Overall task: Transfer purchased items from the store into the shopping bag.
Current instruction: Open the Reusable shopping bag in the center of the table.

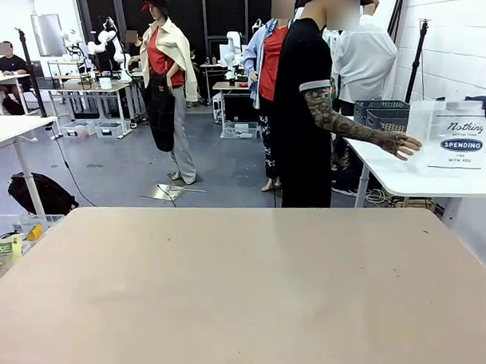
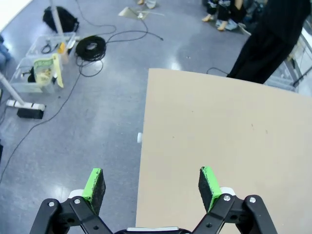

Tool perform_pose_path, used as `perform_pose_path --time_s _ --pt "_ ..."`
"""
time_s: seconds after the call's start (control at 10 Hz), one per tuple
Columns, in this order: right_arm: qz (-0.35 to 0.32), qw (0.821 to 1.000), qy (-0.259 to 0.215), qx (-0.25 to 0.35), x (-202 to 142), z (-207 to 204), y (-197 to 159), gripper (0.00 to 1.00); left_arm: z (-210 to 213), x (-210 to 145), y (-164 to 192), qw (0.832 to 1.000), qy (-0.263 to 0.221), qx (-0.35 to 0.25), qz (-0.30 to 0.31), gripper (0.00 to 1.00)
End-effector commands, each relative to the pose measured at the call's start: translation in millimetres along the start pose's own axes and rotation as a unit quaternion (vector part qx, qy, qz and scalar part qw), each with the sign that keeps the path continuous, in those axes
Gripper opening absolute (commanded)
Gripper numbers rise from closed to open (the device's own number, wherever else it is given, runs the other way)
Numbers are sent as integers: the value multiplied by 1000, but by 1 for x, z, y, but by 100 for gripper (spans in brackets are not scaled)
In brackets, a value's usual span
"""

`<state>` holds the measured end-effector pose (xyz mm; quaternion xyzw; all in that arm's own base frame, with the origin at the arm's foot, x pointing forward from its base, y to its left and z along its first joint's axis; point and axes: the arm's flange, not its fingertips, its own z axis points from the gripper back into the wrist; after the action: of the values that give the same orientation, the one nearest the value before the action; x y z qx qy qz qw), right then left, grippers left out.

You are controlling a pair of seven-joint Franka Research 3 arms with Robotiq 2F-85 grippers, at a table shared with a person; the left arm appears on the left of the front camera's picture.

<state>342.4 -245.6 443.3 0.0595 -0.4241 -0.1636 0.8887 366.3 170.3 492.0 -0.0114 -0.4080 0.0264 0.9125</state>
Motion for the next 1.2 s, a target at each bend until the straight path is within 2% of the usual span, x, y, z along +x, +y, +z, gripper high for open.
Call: perform_pose_path --time_s 0.0,1.1 --pt "-2 1000 3 -20 6 15 1 100 3 2 -3 1000 4 10 7 100" --pt "-2 1000 3 -20 6 15 1 100 3 2 -3 1000 4 10 7 100"
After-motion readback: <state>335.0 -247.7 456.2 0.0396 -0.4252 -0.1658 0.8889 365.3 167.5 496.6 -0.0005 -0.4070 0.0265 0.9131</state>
